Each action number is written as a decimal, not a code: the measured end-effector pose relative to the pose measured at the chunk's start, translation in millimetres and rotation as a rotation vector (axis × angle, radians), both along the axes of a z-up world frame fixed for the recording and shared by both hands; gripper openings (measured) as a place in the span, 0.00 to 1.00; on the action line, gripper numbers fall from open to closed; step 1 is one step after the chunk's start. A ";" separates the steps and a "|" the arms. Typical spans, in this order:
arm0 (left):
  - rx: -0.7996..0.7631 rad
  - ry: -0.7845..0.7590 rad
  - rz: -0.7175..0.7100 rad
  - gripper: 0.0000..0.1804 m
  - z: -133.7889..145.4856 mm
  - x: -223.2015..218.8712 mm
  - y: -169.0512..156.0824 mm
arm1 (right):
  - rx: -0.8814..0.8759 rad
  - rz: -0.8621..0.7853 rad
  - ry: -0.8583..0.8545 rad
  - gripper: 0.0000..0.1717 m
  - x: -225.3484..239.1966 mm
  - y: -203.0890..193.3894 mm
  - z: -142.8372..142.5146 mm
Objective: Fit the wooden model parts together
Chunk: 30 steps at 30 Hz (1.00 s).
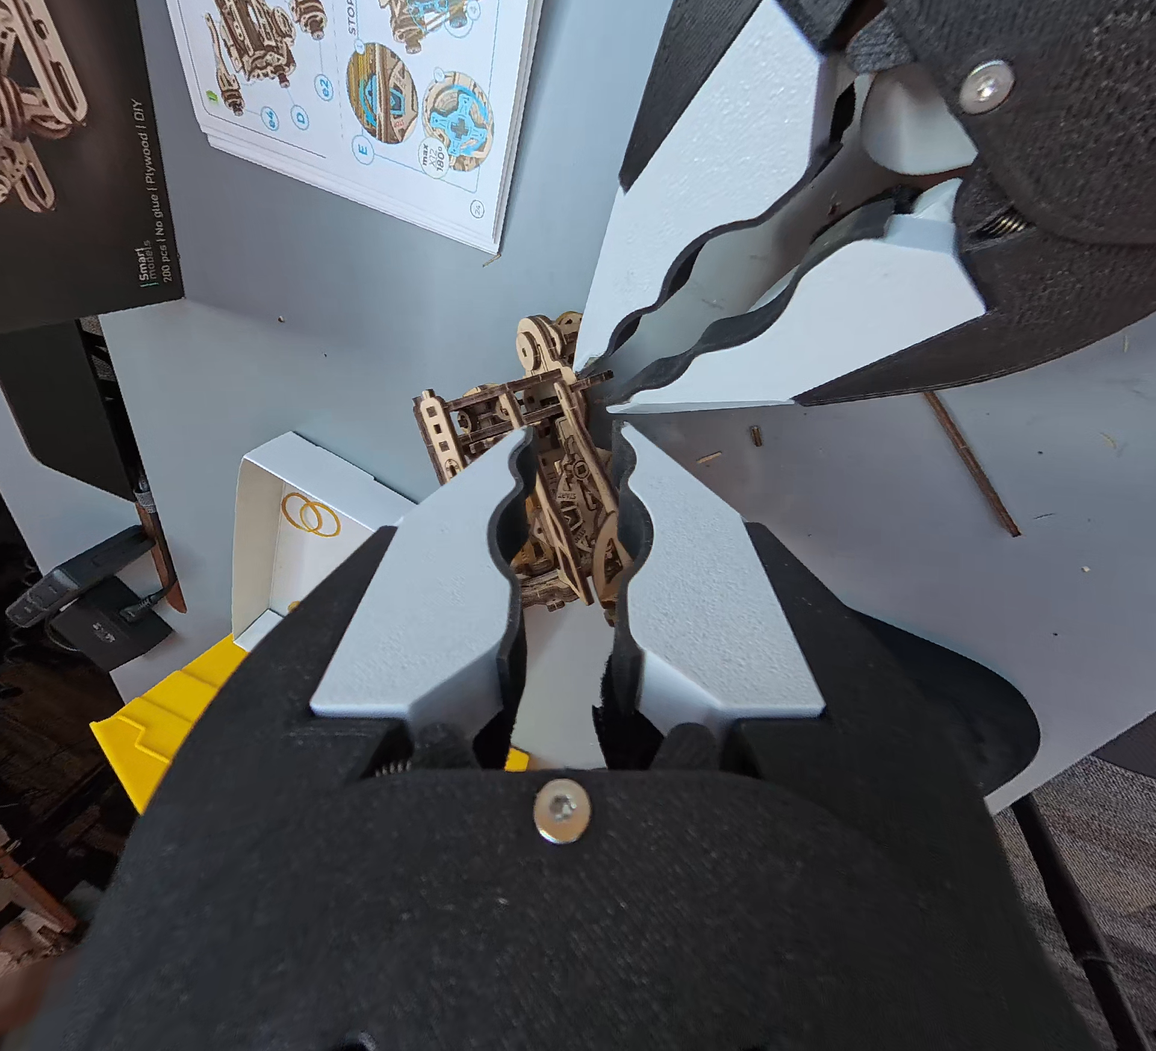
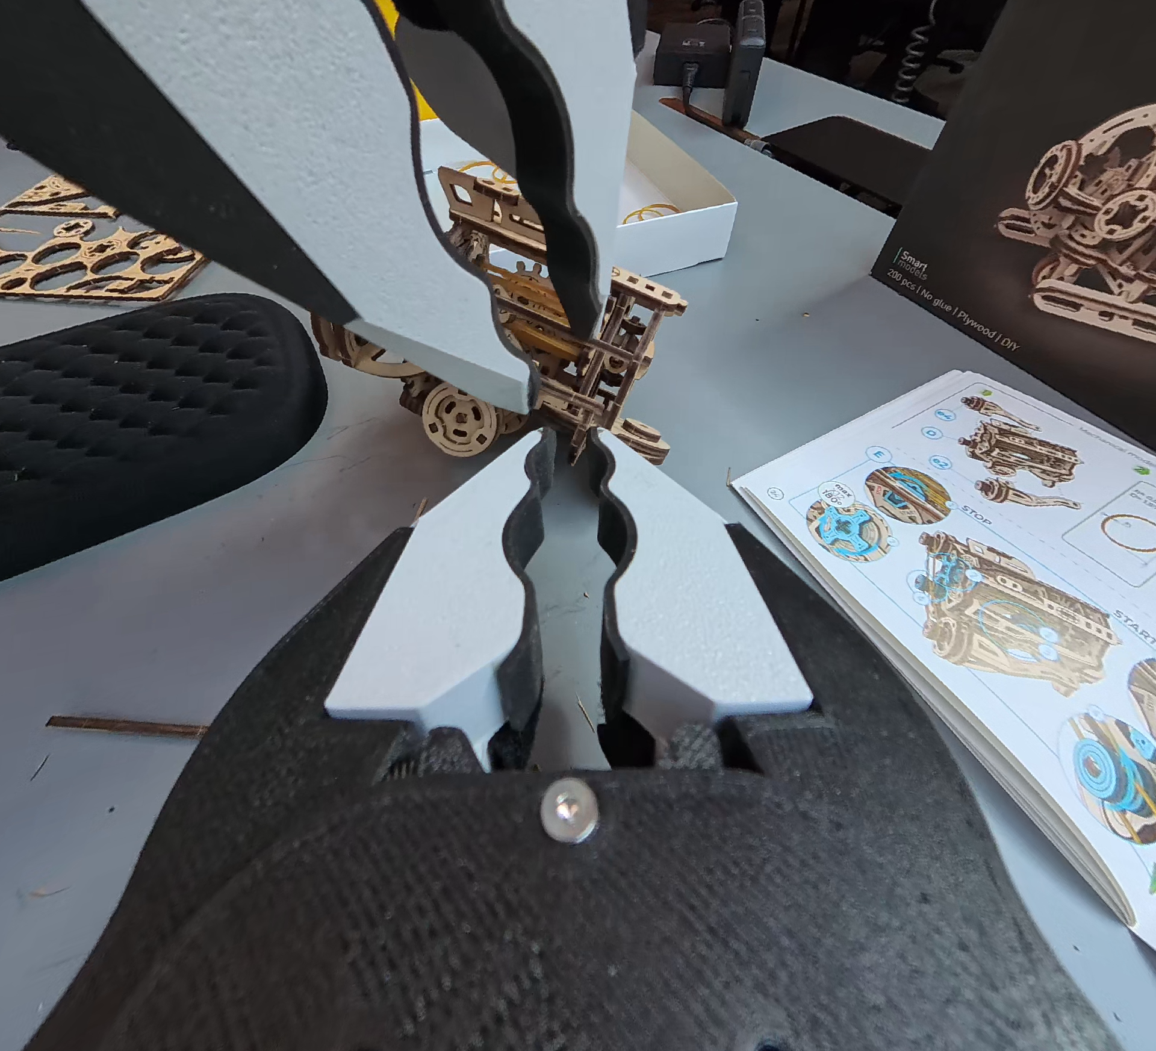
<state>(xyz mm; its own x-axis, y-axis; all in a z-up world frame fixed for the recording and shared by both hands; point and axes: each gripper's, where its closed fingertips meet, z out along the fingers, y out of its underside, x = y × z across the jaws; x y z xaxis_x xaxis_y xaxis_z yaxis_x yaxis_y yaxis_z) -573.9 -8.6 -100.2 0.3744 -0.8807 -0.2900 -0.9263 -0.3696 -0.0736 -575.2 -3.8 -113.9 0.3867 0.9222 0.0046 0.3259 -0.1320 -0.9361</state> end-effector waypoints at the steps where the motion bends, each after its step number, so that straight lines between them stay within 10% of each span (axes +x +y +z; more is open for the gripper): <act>1: -0.006 -0.002 0.000 0.12 0.0 1.0 -1.4 | -0.001 0.000 0.001 0.05 0.0 0.1 0.0; 30: -0.021 -0.003 0.035 0.02 -9.9 -5.1 -2.2 | -0.013 -0.010 -0.003 0.02 0.1 1.9 -1.0</act>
